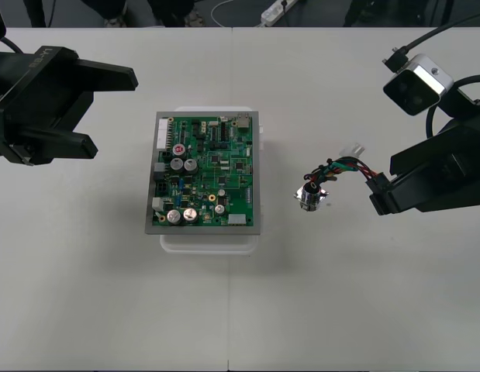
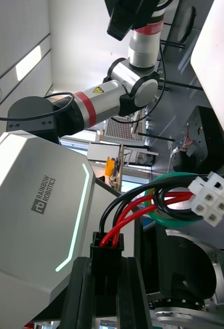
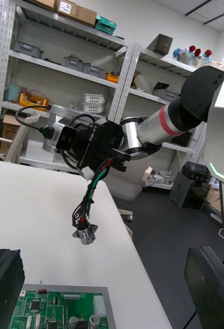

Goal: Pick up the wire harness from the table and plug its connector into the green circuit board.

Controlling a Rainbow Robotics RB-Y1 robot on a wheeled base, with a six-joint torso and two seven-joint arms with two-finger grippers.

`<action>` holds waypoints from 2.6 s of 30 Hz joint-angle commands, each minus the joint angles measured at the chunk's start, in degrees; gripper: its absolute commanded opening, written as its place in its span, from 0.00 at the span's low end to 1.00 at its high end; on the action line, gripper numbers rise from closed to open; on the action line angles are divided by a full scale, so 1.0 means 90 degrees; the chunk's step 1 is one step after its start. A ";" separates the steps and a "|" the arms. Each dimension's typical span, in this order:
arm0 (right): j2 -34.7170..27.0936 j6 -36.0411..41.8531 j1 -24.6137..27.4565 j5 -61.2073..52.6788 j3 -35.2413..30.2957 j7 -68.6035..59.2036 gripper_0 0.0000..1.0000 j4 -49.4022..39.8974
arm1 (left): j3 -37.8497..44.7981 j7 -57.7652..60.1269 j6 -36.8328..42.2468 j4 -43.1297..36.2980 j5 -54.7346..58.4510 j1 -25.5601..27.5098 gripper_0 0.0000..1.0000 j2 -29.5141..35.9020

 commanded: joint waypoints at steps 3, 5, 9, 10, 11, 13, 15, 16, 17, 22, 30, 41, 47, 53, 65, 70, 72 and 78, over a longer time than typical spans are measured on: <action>-0.0253 -0.0023 0.0052 -0.0299 -0.0011 -0.0168 0.00 -0.0230 | 0.0173 -0.0492 -0.0195 -0.0226 0.0112 0.0118 0.92 0.0056; -0.0253 -0.0023 0.0052 -0.0357 0.0077 -0.0168 0.00 -0.0288 | 0.0173 -0.0511 -0.0195 -0.0226 0.0112 0.0127 0.92 0.0056; -0.0253 -0.0023 0.0052 -0.0357 0.0136 -0.0168 0.00 -0.0415 | 0.0173 -0.0541 -0.0195 -0.0226 0.0131 0.0206 0.91 0.0056; -0.0243 -0.0023 0.0052 -0.0357 0.0175 -0.0168 0.00 -0.0445 | 0.0163 -0.0550 -0.0195 -0.0226 0.0131 0.0215 0.92 0.0056; -0.0253 -0.0023 0.0052 -0.0357 0.0224 -0.0168 0.00 -0.0454 | 0.0163 -0.0560 -0.0195 -0.0226 0.0131 0.0225 0.92 0.0046; -0.0253 -0.0023 0.0043 -0.0357 0.0273 -0.0168 0.00 -0.0474 | 0.0173 -0.0570 -0.0195 -0.0226 0.0131 0.0225 0.91 0.0056; -0.0243 -0.0023 0.0023 -0.0357 0.0312 -0.0168 0.00 -0.0474 | 0.0163 -0.0599 -0.0195 -0.0226 0.0121 0.0225 0.91 0.0046; -0.0253 -0.0023 0.0023 -0.0357 0.0312 -0.0168 0.00 -0.0474 | 0.0173 -0.0599 -0.0195 -0.0226 0.0121 0.0225 0.91 0.0046; -0.0253 -0.0023 0.0013 -0.0357 0.0321 -0.0168 0.00 -0.0474 | 0.0163 -0.0609 -0.0195 -0.0226 0.0121 0.0225 0.91 0.0046; -0.0243 -0.0023 -0.0162 -0.0406 0.0448 -0.0168 0.00 -0.0386 | 0.0163 -0.0629 -0.0195 -0.0274 0.0121 0.0225 0.91 0.0046; -0.0126 -0.0023 -0.0553 -0.0455 0.0702 -0.0168 0.00 -0.0054 | 0.0163 -0.0629 -0.0195 -0.0333 0.0131 0.0225 0.92 0.0046; 0.0060 -0.0023 -0.1090 -0.0465 0.1269 -0.0168 0.00 0.0112 | 0.0163 -0.0629 -0.0195 -0.0362 0.0151 0.0235 0.92 0.0046; 0.0324 -0.0023 -0.1295 -0.0221 0.1308 -0.0168 0.00 0.0112 | 0.0173 -0.0638 -0.0195 -0.0362 0.0151 0.0235 0.92 0.0046; 0.0578 -0.0023 -0.1383 -0.0123 0.1347 -0.0168 0.00 0.0239 | 0.0163 -0.0638 -0.0195 -0.0362 0.0151 0.0235 0.91 0.0046; 0.0870 0.0094 -0.1745 -0.0123 0.1796 -0.0168 0.00 0.0278 | 0.0163 -0.0658 -0.0195 -0.0353 0.0160 0.0245 0.91 0.0046; 0.0851 0.0270 -0.1989 -0.0123 0.2177 -0.0168 0.00 0.0278 | 0.0163 -0.0648 -0.0195 -0.0362 0.0170 0.0245 0.91 0.0046; 0.0851 0.0299 -0.2018 -0.0113 0.2235 -0.0168 0.00 0.0278 | 0.0163 -0.0648 -0.0195 -0.0362 0.0170 0.0245 0.91 0.0046; 0.0831 0.0358 -0.2184 -0.0103 0.2421 -0.0188 0.00 0.0278 | 0.0163 -0.0638 -0.0195 -0.0372 0.0180 0.0235 0.91 0.0046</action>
